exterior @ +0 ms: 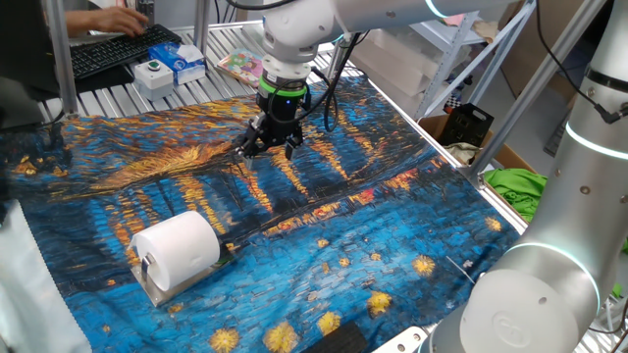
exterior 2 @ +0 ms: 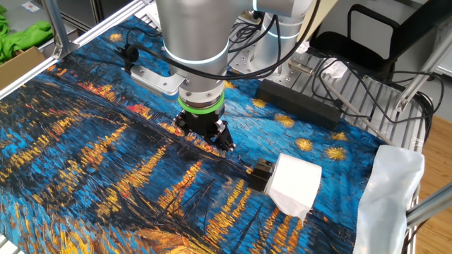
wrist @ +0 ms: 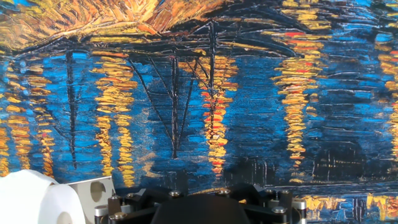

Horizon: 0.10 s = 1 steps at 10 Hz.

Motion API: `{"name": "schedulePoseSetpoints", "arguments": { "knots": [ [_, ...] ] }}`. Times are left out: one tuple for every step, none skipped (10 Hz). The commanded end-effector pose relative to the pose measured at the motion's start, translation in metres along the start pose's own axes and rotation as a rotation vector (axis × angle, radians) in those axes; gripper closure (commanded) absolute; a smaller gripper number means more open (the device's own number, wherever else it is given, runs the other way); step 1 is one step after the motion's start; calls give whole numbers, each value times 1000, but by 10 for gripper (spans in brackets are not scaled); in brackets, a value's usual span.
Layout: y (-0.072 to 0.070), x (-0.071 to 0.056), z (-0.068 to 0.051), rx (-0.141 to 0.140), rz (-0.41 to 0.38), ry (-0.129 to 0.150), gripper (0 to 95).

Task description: Put the toilet paper on its holder

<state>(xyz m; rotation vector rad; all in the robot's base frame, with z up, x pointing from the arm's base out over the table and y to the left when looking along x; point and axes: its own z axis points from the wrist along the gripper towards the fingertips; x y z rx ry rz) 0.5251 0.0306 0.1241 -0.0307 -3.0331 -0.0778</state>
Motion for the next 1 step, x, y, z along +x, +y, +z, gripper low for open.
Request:
{"name": "schedulePoseSetpoints", "arguments": {
  "knots": [
    [0,0,0,0,11,3,0]
  ]
}}
